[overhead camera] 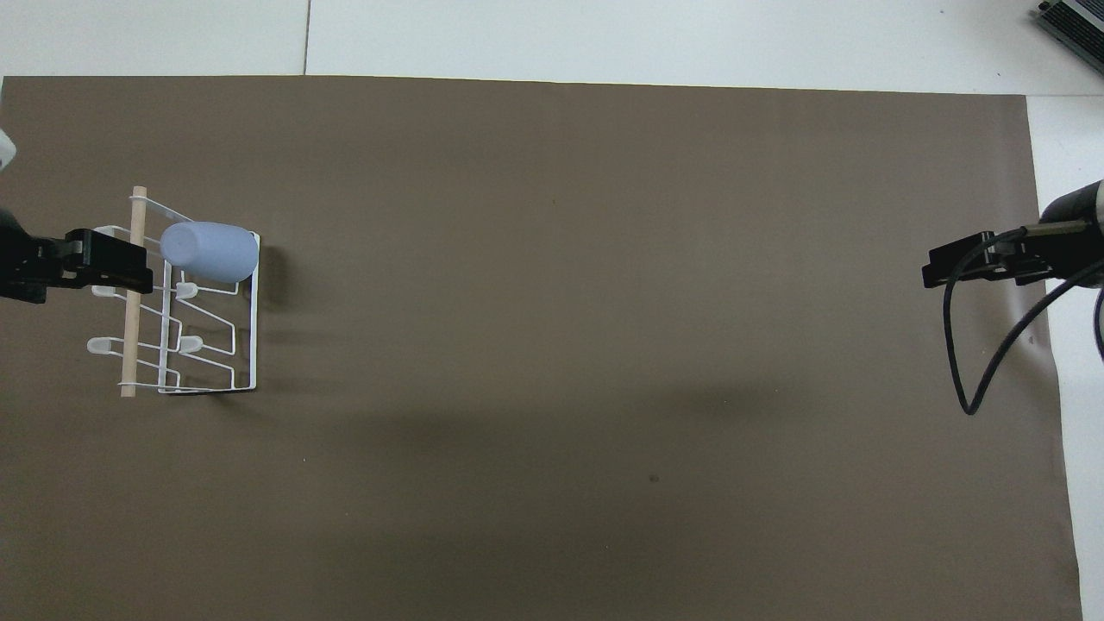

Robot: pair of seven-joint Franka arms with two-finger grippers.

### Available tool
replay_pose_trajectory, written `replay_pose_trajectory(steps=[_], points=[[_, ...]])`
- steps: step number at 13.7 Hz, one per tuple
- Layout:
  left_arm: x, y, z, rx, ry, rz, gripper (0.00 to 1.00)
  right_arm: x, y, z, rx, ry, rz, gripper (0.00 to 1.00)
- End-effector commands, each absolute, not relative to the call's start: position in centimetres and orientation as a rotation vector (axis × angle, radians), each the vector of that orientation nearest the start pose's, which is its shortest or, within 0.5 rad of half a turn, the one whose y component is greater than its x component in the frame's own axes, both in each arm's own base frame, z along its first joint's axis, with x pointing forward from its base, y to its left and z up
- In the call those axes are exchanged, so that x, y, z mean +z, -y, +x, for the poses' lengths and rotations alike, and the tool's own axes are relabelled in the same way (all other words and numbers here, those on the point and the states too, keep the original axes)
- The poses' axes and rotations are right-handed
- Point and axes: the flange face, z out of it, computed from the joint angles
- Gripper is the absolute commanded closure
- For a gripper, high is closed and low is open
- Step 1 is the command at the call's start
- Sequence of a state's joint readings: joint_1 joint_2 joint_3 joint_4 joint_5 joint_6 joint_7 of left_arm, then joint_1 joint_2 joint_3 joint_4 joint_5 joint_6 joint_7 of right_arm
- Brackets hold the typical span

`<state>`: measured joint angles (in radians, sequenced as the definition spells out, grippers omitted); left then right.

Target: Hang cup on cup holder

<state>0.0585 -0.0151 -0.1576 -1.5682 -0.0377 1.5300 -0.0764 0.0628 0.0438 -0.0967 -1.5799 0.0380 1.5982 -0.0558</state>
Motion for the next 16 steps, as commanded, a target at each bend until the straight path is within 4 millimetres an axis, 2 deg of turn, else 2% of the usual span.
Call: replay_pose_trajectory(steps=[1,16], points=[[62.98,5.59,53.82,0.023,-0.062,-3.191,0.00,59.77,1.61,56.36,0.052,0.060,-3.112,0.00],[63.02,4.97,53.55,0.045,-0.090,-3.149,0.00,59.84,1.61,56.36,0.050,0.060,-3.112,0.00]])
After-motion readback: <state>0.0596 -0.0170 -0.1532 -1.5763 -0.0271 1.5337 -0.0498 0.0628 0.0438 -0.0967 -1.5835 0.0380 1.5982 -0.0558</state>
